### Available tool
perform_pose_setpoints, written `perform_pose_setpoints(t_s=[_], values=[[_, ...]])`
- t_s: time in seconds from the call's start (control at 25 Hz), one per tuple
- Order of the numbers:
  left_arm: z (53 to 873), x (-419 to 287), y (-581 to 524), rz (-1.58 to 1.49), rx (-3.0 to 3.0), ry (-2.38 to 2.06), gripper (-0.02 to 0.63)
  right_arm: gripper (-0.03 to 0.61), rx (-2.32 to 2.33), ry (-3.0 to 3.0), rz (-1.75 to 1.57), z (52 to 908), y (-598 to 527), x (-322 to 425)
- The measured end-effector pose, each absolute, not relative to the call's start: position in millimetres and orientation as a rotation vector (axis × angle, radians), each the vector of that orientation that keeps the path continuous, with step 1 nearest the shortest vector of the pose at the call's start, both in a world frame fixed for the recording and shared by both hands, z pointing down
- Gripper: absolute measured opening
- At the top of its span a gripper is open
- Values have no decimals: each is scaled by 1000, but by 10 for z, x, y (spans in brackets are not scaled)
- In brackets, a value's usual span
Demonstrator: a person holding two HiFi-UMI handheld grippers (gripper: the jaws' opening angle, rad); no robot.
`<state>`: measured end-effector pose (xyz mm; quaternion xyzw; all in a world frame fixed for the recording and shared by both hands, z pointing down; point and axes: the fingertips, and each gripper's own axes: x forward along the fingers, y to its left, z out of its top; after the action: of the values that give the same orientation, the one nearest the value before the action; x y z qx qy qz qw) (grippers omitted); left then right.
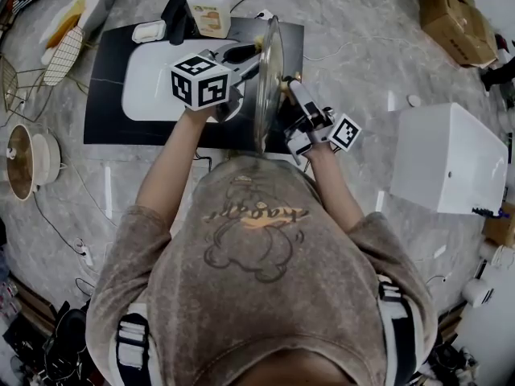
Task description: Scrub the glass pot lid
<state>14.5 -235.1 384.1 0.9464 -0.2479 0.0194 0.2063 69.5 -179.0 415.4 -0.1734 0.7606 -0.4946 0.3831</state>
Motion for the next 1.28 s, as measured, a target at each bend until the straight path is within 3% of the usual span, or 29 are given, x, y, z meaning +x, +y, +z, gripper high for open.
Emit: perform_pose_setpoints(t_s=[0.4, 0.84, 1.28], values=[[4445, 310, -2457, 236, 2604, -755, 66, 179, -414, 1944, -1249, 4051, -1813, 737], [4909, 464, -1866, 403, 2551, -561, 66, 179, -440, 1943, -1221, 4025, -1884, 846], [4315, 374, -1262, 244, 2558, -315, 66, 179, -496, 1926, -1184, 4056, -1969, 973]])
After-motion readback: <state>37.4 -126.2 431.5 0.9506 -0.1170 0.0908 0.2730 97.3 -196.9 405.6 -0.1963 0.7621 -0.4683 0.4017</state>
